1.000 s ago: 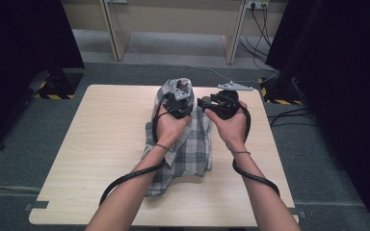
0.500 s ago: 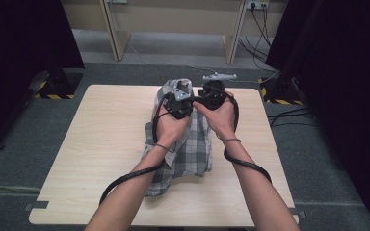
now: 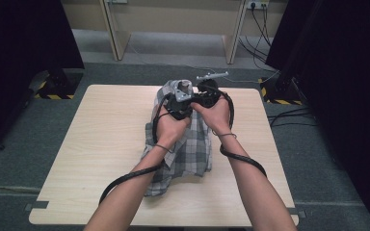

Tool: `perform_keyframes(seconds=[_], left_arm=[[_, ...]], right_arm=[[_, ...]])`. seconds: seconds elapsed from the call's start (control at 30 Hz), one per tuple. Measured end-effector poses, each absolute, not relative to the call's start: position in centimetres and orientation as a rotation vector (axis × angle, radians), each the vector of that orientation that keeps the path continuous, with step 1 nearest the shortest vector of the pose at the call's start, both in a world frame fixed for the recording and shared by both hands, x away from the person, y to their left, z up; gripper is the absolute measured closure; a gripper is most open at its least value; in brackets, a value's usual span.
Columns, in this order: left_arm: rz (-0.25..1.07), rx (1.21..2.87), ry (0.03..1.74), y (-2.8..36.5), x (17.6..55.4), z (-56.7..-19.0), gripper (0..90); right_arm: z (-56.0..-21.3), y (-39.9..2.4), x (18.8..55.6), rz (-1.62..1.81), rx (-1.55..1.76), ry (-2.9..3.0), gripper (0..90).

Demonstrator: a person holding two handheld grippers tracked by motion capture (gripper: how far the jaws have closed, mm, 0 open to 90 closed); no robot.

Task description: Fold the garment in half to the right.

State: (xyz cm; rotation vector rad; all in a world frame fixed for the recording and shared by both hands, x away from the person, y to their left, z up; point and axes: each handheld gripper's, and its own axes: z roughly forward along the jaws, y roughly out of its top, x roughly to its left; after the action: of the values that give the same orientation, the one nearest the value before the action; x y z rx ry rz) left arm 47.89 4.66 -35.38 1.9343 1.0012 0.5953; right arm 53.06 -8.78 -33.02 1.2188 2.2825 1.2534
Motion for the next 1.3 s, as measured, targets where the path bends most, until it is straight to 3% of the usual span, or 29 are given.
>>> perform_keyframes(seconds=[0.13,0.4,0.5,0.57,0.73,0.97,1.3], left_arm=[[0.599,1.945,0.997,4.6,47.9,-35.5,83.4],[0.589,1.972,0.968,4.4,48.1,-36.0,81.5],[0.572,1.976,0.957,4.4,48.3,-36.1,76.4],[0.548,2.001,0.929,4.2,48.3,-36.2,62.6],[0.539,2.054,0.87,4.2,47.5,-35.6,48.9],[0.533,2.061,0.819,5.7,46.0,-33.9,45.7],[0.58,1.996,0.849,10.9,44.8,-32.2,46.1]], right_arm=[[-33.2,-8.7,53.0,1.243,1.227,2.3,80.3],[-33.5,-8.6,53.1,1.211,1.21,2.318,84.5],[-33.7,-8.8,53.2,1.203,1.218,2.309,84.7],[-34.1,-9.2,53.5,1.188,1.247,2.301,84.8],[-34.6,-9.9,54.0,1.179,1.277,2.287,84.9],[-35.0,-10.6,54.6,1.179,1.306,2.26,84.8],[-36.0,-11.1,55.4,1.153,1.322,2.238,84.7]])
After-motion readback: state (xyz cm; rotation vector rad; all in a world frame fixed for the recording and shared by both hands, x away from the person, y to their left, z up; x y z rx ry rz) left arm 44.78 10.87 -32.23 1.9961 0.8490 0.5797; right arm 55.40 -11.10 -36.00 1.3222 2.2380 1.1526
